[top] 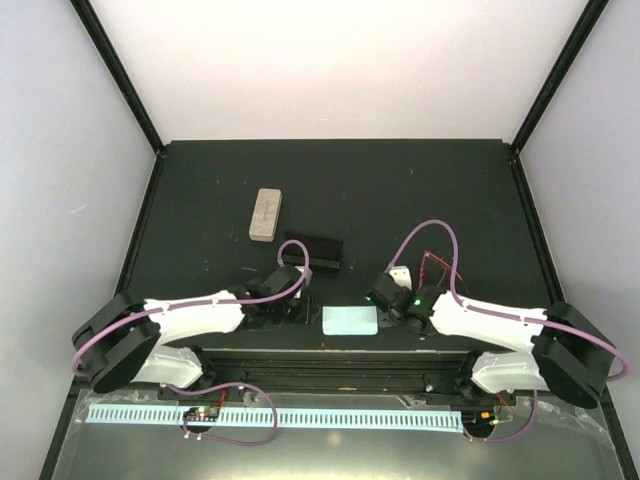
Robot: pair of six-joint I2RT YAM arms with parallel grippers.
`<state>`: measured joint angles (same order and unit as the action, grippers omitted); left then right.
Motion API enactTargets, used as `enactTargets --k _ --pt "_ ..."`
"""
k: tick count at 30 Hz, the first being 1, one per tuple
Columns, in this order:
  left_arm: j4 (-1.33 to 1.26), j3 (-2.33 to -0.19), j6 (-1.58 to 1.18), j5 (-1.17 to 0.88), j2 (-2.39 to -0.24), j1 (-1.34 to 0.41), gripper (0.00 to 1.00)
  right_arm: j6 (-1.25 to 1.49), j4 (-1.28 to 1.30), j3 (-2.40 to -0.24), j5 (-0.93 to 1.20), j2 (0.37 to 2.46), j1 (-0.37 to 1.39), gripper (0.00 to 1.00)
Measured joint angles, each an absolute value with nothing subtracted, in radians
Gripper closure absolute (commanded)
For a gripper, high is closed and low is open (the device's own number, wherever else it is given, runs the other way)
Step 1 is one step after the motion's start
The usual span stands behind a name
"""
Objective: Organize the sunglasses
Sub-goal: Fold the glasses cleaning cloth at the center of the board, then pick up the glasses cleaning cloth from the center of the board.
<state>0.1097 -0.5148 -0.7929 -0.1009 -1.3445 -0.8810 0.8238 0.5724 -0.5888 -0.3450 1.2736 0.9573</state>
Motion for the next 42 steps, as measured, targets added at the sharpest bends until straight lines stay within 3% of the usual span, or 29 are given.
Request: enactTargets --k 6,12,26,33,38,42 --pt "0.189 -0.515 -0.82 -0.056 -1.25 -0.918 0.54 0.832 0.614 -0.61 -0.339 1.24 0.996 0.55" --pt "0.174 -0.519 -0.868 -0.052 -1.324 -0.979 0.55 0.836 0.58 -0.611 -0.278 1.308 1.032 0.58" --pt "0.1 -0.559 -0.946 -0.049 -1.432 -1.023 0.7 0.853 0.459 -0.61 -0.22 1.396 1.056 0.8" --pt "0.093 -0.562 -0.963 -0.049 -1.441 -1.023 0.73 0.863 0.424 -0.605 -0.199 1.401 1.057 0.92" --pt "0.087 -0.585 -0.967 -0.049 -1.472 -1.028 0.82 0.871 0.414 -0.603 -0.196 1.402 1.059 0.94" --pt "0.088 -0.587 -0.973 -0.049 -1.48 -1.029 0.97 0.872 0.412 -0.603 -0.195 1.402 1.059 0.99"
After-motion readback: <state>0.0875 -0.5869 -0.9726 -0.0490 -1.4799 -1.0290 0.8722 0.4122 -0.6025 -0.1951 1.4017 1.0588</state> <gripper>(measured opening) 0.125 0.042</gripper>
